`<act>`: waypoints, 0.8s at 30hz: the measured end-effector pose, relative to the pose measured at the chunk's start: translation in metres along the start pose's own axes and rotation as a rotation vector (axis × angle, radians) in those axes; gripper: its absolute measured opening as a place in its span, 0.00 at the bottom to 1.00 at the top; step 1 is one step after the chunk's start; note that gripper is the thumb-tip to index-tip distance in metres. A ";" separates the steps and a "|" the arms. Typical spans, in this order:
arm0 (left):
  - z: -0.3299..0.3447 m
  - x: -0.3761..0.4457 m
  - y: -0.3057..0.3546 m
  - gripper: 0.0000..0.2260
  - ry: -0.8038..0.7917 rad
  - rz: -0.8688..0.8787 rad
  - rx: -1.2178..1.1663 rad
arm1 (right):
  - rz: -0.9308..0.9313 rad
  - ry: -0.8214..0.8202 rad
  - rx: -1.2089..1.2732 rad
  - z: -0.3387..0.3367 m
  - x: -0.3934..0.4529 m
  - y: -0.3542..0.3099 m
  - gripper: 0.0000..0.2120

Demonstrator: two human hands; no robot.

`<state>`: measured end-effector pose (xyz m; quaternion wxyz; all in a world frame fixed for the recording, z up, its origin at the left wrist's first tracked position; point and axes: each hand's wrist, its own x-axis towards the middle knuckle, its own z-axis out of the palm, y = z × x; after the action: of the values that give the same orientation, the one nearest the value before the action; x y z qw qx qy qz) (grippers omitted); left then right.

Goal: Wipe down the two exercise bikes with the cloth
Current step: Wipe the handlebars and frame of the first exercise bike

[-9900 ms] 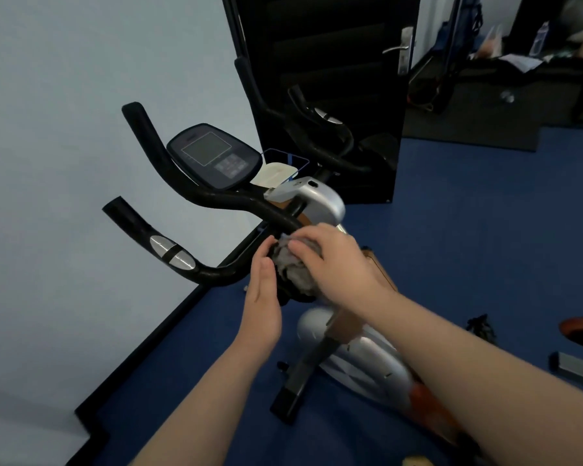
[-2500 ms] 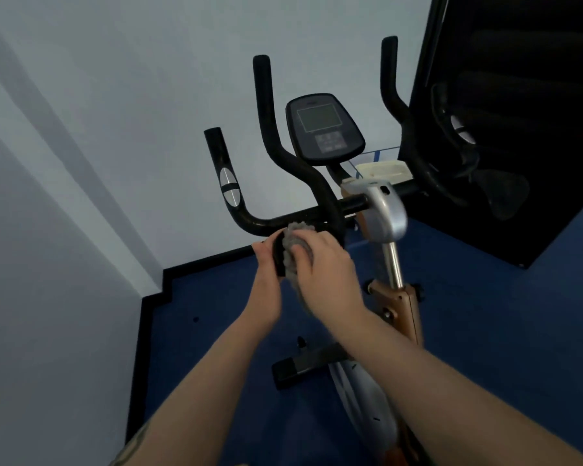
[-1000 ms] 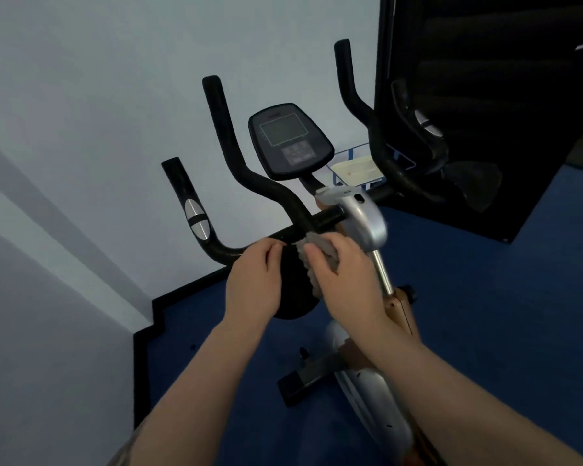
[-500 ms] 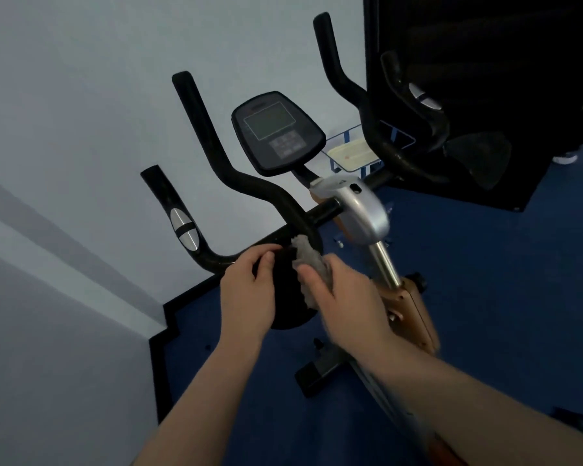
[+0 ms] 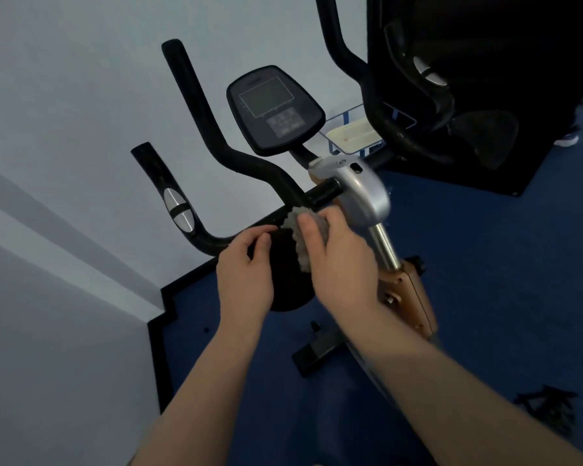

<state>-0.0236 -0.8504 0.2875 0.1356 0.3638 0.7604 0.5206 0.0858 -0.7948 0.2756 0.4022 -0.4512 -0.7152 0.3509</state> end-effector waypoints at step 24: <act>-0.012 -0.002 -0.003 0.16 -0.181 -0.126 -0.234 | 0.330 0.244 0.252 0.050 -0.056 -0.012 0.20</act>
<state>-0.0304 -0.8607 0.2899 0.2776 0.3426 0.7004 0.5612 0.0517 -0.8582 0.2494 0.4759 -0.5471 -0.5285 0.4414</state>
